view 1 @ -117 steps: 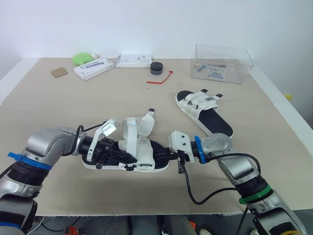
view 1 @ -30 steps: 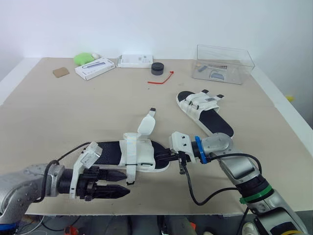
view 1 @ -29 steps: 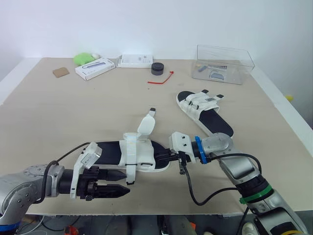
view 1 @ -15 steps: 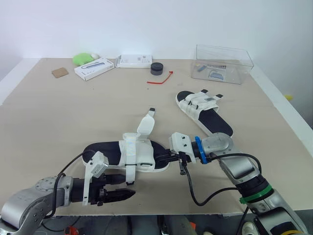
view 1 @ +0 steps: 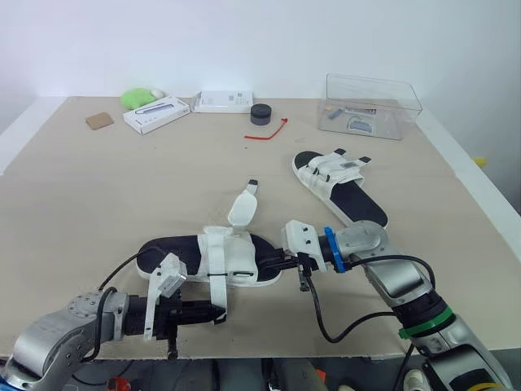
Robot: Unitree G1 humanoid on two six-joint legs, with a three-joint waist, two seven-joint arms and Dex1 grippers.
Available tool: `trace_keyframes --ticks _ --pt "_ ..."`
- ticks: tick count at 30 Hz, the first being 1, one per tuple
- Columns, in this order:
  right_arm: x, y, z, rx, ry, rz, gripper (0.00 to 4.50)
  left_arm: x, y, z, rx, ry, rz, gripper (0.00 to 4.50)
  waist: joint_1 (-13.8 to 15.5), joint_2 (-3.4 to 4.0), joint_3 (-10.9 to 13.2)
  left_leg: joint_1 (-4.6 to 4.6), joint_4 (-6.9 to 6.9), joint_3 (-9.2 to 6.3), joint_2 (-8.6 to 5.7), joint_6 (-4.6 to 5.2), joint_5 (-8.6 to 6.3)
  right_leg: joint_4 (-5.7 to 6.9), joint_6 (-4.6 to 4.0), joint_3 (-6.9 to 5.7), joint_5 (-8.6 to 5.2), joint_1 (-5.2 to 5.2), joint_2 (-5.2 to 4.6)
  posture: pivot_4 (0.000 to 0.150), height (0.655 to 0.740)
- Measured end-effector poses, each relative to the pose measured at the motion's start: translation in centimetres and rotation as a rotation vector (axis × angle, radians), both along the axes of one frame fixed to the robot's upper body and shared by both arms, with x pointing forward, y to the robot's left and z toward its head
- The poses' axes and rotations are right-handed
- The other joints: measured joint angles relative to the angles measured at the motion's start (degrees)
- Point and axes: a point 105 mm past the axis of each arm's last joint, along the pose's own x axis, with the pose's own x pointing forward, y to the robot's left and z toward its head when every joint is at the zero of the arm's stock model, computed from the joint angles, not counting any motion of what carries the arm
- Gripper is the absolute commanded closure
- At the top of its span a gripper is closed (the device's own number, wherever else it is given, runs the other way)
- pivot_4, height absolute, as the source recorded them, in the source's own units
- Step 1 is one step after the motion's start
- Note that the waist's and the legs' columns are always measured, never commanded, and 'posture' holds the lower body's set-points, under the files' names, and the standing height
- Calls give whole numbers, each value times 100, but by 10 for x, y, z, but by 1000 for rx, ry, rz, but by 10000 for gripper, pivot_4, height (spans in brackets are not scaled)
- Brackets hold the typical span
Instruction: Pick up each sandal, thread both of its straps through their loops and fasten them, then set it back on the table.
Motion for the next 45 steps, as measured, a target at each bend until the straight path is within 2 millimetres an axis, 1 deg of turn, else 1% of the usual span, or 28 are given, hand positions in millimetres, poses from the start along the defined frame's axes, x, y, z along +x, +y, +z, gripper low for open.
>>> trace_keyframes --ticks 3,8,12,15,17,18,19,20,23,24,25,26,28,31,34,37,41,45 --pt "0 0 0 0 0 0 45000 -13 -1 -3 9 23 -42 44576 1 0 0 0 -1 0 1 0 0 0 -1 -1 -1 0 -7 1500 7400" --pt "1 0 0 0 2 -1 45000 -28 -4 -5 15 42 -84 44576 2 1 1 2 -1 0 1 0 0 0 -1 -2 -1 1 -8 1500 7400" --pt "1 1 0 2 3 0 45000 -32 -6 -4 31 34 -105 44576 2 2 1 3 -1 -1 2 0 0 0 -1 -2 0 1 -1 1500 7400" --pt "2 2 0 4 4 3 45000 -37 -3 -5 80 30 -137 44576 0 2 1 4 -1 0 4 0 0 0 -3 -2 -2 0 11 1500 7400" --pt "2 3 0 2 1 7 45000 -36 0 -6 113 9 -147 44576 1 3 2 4 -2 0 6 0 0 0 -4 -2 -2 0 15 1500 7400" --pt "2 3 0 1 0 9 45000 -36 2 -6 128 2 -153 40512 1 3 2 4 -2 0 6 0 0 0 -5 -2 -3 0 15 1500 7400" --pt "2 3 0 1 0 10 45000 -36 3 -6 139 -3 -163 39153 1 3 2 4 -3 0 6 0 0 0 -5 -2 -3 0 15 1500 7400" --pt "3 3 0 1 0 11 45000 -38 4 -7 153 -11 -188 35789 1 3 2 4 -3 0 6 0 0 0 -6 -2 -3 0 15 1500 7400" --pt "3 4 0 3 2 13 45000 -41 5 -7 172 -63 -245 21602 -1 3 2 4 -4 3 7 0 0 -1 -7 -1 -4 -1 13 1500 7400" --pt "3 4 0 4 0 16 45000 -42 9 -7 205 -105 -278 16232 -1 3 2 4 -4 3 8 0 0 -1 -9 -1 -5 -1 13 1500 7400" --pt "3 4 -1 3 0 17 45000 -42 10 -6 225 -148 -304 12459 2 7 3 5 -4 3 7 0 0 -1 -17 -3 -9 -1 13 1500 7400" --pt "3 4 0 2 -1 19 45000 -40 12 -4 255 -223 -341 6745 4 9 5 5 -4 3 7 0 0 0 -26 -3 -12 -1 13 1500 7400" --pt "3 4 0 2 -1 20 45000 -37 13 -1 279 -323 -384 1032 4 10 5 6 -4 5 8 0 0 -1 -27 -2 -12 -1 10 1500 7400" --pt "3 4 0 1 -2 23 45000 -26 19 5 347 -510 -457 1032 6 10 5 6 -4 5 8 0 0 -1 -27 -4 -11 -1 12 1500 7400" --pt "3 4 0 0 -3 26 45000 -5 32 17 472 -765 -560 1032 9 12 6 6 -4 10 8 0 0 -1 -30 -3 -8 -1 12 1500 7400" --pt "3 3 -1 0 -2 29 45000 4 35 23 508 -930 -634 1032 3 13 7 6 -6 25 10 7 -4 -4 -11 -2 2 -5 10 1500 7400" --pt "3 3 0 1 -6 33 45000 13 29 29 498 -1173 -718 1032 5 13 6 4 -7 38 9 13 -8 -10 -13 0 10 -5 -6 1500 7400" --pt "3 4 0 1 -7 33 45000 11 10 24 404 -1288 -763 1032 2 12 6 5 -6 56 10 17 -10 -13 -7 5 17 -6 -7 1500 7400"
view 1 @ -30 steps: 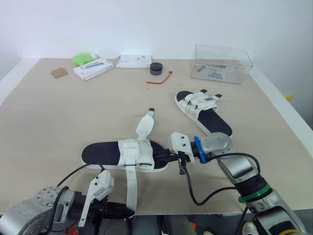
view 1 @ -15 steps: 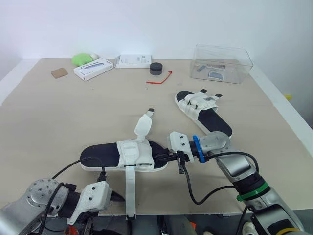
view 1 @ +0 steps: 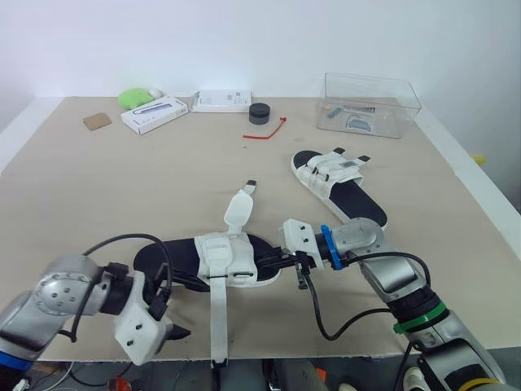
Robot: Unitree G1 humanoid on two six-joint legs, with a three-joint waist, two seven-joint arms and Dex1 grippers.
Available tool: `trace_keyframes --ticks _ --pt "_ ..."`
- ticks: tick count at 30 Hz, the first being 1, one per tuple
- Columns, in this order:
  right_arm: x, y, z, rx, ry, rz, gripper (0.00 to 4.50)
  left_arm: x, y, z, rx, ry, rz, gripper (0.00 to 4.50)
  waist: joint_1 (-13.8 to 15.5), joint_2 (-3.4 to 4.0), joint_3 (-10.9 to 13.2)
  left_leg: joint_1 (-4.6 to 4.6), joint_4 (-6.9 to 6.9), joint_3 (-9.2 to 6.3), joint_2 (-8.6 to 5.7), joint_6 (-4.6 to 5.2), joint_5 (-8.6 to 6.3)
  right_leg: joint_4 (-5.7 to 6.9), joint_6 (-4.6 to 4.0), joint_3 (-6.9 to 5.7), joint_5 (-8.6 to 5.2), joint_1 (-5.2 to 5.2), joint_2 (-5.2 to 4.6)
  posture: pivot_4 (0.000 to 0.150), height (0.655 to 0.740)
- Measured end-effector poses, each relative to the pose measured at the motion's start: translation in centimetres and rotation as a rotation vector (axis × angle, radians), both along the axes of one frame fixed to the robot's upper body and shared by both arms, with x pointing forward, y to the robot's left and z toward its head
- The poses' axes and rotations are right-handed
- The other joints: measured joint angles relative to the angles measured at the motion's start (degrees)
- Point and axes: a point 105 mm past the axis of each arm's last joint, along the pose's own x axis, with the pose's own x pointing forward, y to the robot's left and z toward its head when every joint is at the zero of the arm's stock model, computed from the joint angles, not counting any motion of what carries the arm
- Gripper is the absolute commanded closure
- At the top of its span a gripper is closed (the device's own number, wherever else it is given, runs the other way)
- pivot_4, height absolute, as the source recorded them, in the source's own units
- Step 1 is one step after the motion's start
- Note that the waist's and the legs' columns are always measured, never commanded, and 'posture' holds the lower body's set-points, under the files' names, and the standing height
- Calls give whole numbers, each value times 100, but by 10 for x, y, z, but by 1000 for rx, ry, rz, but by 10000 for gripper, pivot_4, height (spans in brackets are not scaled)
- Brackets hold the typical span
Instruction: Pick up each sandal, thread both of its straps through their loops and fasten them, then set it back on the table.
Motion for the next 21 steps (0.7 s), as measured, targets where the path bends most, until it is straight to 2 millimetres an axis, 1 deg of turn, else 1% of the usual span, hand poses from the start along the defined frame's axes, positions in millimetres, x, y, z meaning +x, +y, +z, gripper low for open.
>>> trace_keyframes --ticks 2,4,7,10,15,19,21 --pt "0 0 0 0 0 0 45000 -2 -11 -1 -30 -22 -44 1032 0 -1 0 0 1 5 0 0 0 -2 6 4 3 0 4 1500 7400" --pt "0 0 0 0 0 -1 45000 0 -16 -2 -41 -37 -61 1032 1 -1 -1 2 2 7 0 0 0 -2 14 7 2 1 7 1500 7400" --pt "0 0 0 -1 0 -2 45000 0 -20 -4 -54 -49 -79 1032 1 -1 -1 4 2 10 0 0 0 -2 17 12 3 0 11 1500 7400" --pt "0 -1 0 -4 0 -3 45000 -1 -22 -1 -76 -71 -91 1032 1 -1 -1 3 2 10 0 0 0 -2 17 13 3 0 7 1500 7400" --pt "0 -1 0 -6 1 -4 45000 -2 -21 -1 -89 -79 -92 1032 2 -1 -1 3 2 12 -1 0 0 -2 19 13 4 0 0 1500 7400" --pt "0 -2 0 -9 2 -6 45000 -9 -13 -9 -58 -29 -71 1032 2 0 0 4 2 13 0 1 0 -4 19 13 4 0 -6 1500 7400" --pt "0 -3 0 -12 0 -7 45000 -12 -12 -10 -57 -19 -64 1032 2 -1 -1 4 2 12 0 1 0 -4 19 12 4 0 -7 1500 7400"
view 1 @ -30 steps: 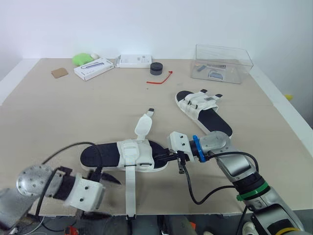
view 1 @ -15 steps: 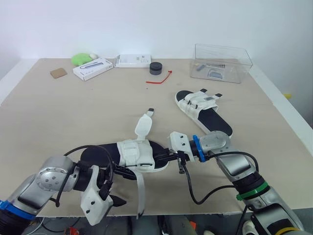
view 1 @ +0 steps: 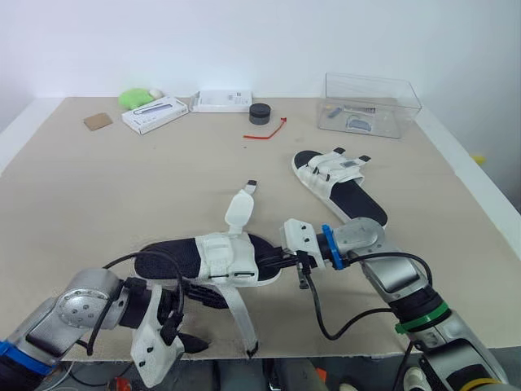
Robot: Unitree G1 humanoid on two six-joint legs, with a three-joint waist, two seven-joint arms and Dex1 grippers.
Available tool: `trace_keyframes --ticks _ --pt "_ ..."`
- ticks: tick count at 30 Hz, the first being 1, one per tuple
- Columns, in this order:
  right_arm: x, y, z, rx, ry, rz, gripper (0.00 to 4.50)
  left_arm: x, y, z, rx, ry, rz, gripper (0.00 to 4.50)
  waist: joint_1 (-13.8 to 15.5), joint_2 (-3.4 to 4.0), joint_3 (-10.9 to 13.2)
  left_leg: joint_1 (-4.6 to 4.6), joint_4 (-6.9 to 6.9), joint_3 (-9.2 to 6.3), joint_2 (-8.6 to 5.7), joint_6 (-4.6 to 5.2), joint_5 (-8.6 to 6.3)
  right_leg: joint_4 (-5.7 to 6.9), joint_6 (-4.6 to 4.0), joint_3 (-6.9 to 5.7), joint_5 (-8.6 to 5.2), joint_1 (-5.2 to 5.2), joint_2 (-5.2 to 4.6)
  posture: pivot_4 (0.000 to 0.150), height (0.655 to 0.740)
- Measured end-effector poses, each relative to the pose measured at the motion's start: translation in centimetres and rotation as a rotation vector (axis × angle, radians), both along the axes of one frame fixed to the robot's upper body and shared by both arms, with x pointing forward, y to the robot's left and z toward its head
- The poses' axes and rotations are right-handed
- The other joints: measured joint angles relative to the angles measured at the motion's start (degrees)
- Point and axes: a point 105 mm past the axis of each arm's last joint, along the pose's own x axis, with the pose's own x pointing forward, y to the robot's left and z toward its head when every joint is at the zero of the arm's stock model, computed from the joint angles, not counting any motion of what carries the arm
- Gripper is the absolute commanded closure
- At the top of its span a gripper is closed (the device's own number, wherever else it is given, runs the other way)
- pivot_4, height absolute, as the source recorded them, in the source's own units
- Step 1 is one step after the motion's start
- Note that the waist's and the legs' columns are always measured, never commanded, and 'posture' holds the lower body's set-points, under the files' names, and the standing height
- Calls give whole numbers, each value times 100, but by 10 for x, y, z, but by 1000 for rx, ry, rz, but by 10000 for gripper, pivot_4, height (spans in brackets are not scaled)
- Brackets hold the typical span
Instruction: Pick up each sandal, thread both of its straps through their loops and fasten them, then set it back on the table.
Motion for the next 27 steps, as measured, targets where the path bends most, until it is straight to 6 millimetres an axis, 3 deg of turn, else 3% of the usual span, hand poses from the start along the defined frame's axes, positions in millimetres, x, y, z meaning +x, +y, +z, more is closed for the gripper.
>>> trace_keyframes --ticks 12,17,27 --pt "1 1 0 3 2 0 45000 -9 -3 32 -138 -203 -78 1032 0 0 0 2 0 4 1 0 0 0 -1 -1 2 1 -2 1500 7400" --pt "1 1 0 4 2 0 45000 -1 -1 25 -118 -223 -72 1032 0 0 0 4 1 6 1 0 0 0 -1 -2 5 2 2 1500 7400" --pt "1 1 0 2 2 -3 45000 16 -28 17 -105 -206 -116 1032 0 -1 -1 2 2 7 -4 0 0 0 1 7 9 2 19 1500 7400"
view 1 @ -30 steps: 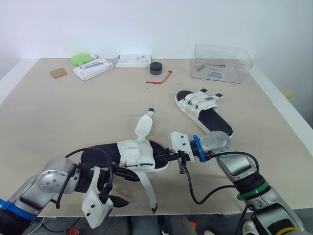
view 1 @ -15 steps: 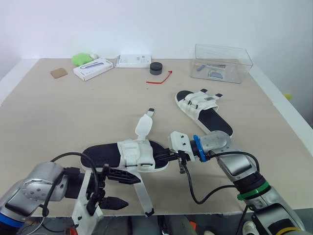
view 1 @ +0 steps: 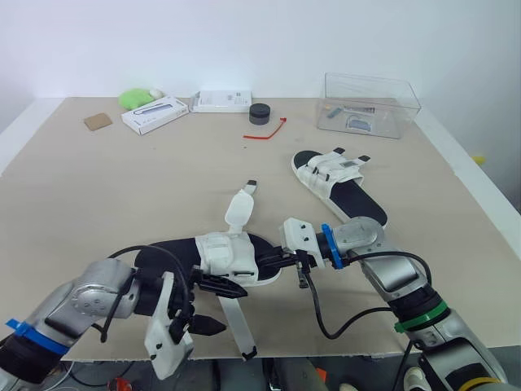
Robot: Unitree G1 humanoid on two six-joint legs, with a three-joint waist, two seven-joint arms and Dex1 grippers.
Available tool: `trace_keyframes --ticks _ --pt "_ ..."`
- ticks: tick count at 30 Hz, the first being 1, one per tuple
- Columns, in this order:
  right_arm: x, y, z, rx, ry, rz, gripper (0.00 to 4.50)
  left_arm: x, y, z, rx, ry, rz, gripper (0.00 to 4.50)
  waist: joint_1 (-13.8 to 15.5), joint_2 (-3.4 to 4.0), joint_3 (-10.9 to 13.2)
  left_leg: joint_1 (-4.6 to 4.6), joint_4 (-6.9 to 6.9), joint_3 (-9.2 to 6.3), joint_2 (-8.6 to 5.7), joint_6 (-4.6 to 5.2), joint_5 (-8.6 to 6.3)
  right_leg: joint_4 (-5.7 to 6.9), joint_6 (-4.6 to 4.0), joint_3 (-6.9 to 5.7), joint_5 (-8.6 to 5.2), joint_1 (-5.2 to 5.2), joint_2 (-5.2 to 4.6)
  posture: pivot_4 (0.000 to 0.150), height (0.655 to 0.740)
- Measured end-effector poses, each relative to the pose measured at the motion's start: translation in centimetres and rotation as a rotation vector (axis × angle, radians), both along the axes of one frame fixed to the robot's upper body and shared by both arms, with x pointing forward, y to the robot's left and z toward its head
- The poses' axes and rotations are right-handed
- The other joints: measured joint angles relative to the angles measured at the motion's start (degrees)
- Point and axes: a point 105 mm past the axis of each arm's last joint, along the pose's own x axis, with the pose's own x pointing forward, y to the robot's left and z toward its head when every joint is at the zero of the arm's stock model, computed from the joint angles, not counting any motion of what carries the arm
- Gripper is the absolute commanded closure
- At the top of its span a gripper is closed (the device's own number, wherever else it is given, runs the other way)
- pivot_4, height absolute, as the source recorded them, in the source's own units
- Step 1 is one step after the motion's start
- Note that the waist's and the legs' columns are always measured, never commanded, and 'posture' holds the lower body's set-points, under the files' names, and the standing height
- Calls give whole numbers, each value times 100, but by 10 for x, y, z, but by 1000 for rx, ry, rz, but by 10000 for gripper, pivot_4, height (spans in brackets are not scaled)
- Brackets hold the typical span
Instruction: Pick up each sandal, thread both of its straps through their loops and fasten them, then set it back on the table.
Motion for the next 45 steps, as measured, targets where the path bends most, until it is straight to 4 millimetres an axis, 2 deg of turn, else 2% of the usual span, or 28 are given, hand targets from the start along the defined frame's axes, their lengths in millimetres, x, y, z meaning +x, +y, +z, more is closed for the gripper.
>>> trace_keyframes --ticks 1,3,6,7,11,12,17,19,23,26,28,31,36,37,39,43,44,45 --pt "0 0 0 0 0 -1 45000 2 -2 0 3 -1 -1 1032 0 0 0 0 0 0 0 0 0 0 1 4 1 0 2 1500 7400" --pt "0 0 0 0 0 -2 45000 5 -8 2 -5 1 -2 4800 0 0 0 0 2 -1 0 0 0 0 3 10 2 1 8 1500 7400" --pt "0 0 0 0 1 -4 45000 9 -12 2 8 11 3 17696 -1 -1 0 0 3 -1 1 0 0 0 5 15 3 0 12 1500 7400" --pt "0 0 0 0 0 -5 45000 11 -13 2 14 24 9 23685 -1 0 0 0 3 -1 1 0 0 0 5 15 3 1 13 1500 7400" --pt "0 0 0 -1 0 -6 45000 12 -18 6 -2 79 28 43022 -1 -1 0 0 3 0 0 0 0 0 7 20 3 0 14 1500 7400" --pt "0 0 0 -1 0 -6 45000 12 -18 7 -13 99 38 44116 -1 -1 0 0 4 0 1 0 0 0 8 21 3 0 14 1500 7400" --pt "0 0 0 -1 -1 -6 45000 16 -15 18 -100 334 158 44116 -3 0 0 0 4 -2 3 0 0 0 13 22 0 -1 17 1500 7400" --pt "0 0 0 -1 -1 -6 45000 24 -8 25 -178 518 274 44116 -2 -1 0 -1 5 -5 4 0 0 1 14 20 0 -1 19 1500 7400" --pt "-1 0 0 -1 -1 -6 45000 36 1 32 -275 746 416 44116 -2 -1 0 0 6 -6 4 0 0 1 16 19 -1 0 20 1500 7400" --pt "-1 0 0 -1 -1 -5 45000 41 4 30 -354 931 511 44116 -3 -1 0 0 6 -6 4 0 0 1 17 21 -2 -1 20 1500 7400" --pt "-1 0 0 -1 -1 -5 45000 41 6 29 -368 971 531 44116 -1 -1 0 0 5 -7 3 0 0 1 16 21 -2 -1 20 1500 7400" --pt "-1 -1 0 -3 -2 -5 45000 47 10 26 -480 1132 587 44116 -1 -1 0 1 6 -8 2 0 0 1 14 22 -1 1 19 1500 7400" --pt "-1 -2 -1 -6 1 -6 45000 69 26 27 -680 1370 677 44116 0 -2 -1 4 11 -11 1 1 7 5 12 19 6 3 20 1500 7400" --pt "-2 -1 -1 -6 0 -5 45000 73 31 27 -703 1404 698 40327 -1 -2 -1 4 11 -11 2 0 9 5 11 19 9 3 22 1500 7400" --pt "-2 -2 -1 -7 0 -5 45000 74 33 26 -714 1429 709 35907 -1 -2 -1 5 11 -10 0 0 9 6 11 21 9 4 21 1500 7400" --pt "-2 -3 -1 -12 1 -6 45000 76 33 27 -749 1480 710 16991 0 -4 -2 4 11 -9 -4 -1 9 5 12 23 10 3 16 1500 7400" --pt "-2 -3 -2 -13 1 -6 45000 78 33 29 -762 1494 709 13399 0 -5 -3 4 11 -9 -5 -1 9 5 13 23 11 4 15 1500 7400" --pt "-2 -3 -2 -14 0 -7 45000 80 33 32 -778 1505 706 13399 0 -5 -3 3 11 -9 -5 -1 10 5 14 23 11 4 15 1500 7400"
